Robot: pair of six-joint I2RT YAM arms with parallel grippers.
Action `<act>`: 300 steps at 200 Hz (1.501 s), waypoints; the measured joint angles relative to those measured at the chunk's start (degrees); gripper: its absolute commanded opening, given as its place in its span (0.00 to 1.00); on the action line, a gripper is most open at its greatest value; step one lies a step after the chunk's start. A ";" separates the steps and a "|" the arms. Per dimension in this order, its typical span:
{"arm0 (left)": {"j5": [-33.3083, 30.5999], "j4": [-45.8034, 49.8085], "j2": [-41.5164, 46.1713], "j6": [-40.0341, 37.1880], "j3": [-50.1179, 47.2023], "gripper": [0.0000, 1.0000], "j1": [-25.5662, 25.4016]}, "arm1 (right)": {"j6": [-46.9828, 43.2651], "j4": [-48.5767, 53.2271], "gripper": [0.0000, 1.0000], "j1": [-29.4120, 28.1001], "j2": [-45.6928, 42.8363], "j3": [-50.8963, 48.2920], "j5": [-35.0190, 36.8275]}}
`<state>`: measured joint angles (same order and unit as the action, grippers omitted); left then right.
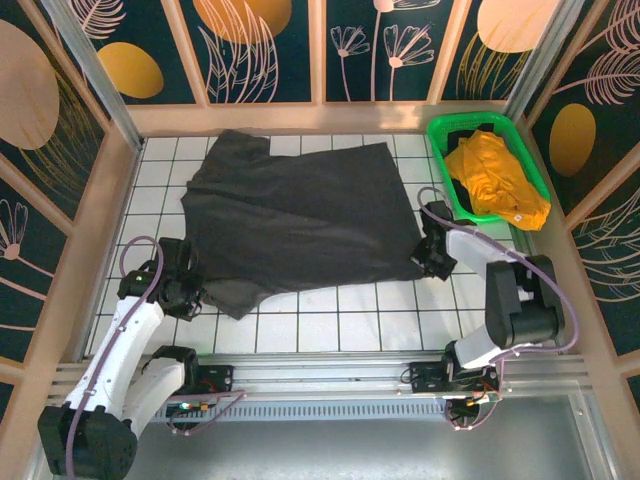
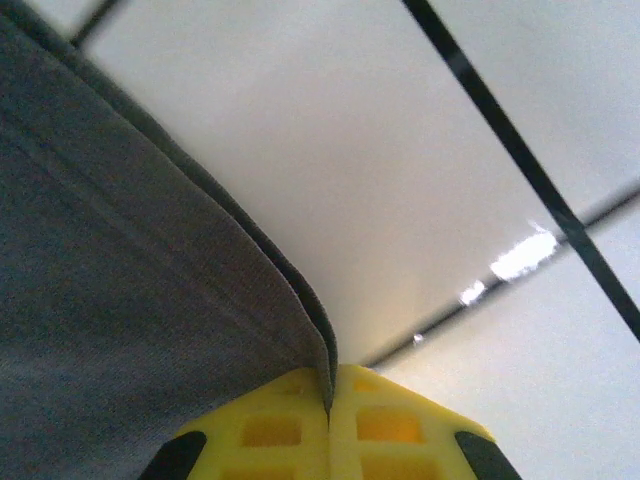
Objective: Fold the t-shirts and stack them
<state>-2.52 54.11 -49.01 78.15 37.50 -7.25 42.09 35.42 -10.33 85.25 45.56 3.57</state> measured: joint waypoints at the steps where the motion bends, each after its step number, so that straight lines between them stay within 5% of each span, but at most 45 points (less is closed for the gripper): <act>1: 0.00 0.02 0.02 0.00 0.00 0.00 0.00 | 0.04 0.07 0.00 0.00 -0.15 -0.11 -0.02; 83: -1.84 5.86 5.84 4.46 0.15 0.00 -0.02 | 4.85 5.70 0.00 -0.28 -6.23 -1.68 -4.98; 130: -3.45 -3.48 -3.13 4.35 8.96 0.00 -0.02 | 7.08 5.92 0.00 -0.28 -4.07 9.40 -6.86; 210: -4.04 -20.02 -23.41 -3.93 18.91 0.00 1.07 | 8.46 2.80 0.00 -0.26 12.35 26.08 -6.86; 300: -5.46 -26.95 -33.70 -13.14 23.21 0.00 5.03 | 9.77 1.53 0.00 1.75 18.80 30.91 -6.21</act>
<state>-7.99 27.16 -82.72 65.01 60.71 -2.22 51.86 36.95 -8.58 104.05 76.47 -2.63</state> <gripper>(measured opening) 0.060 0.052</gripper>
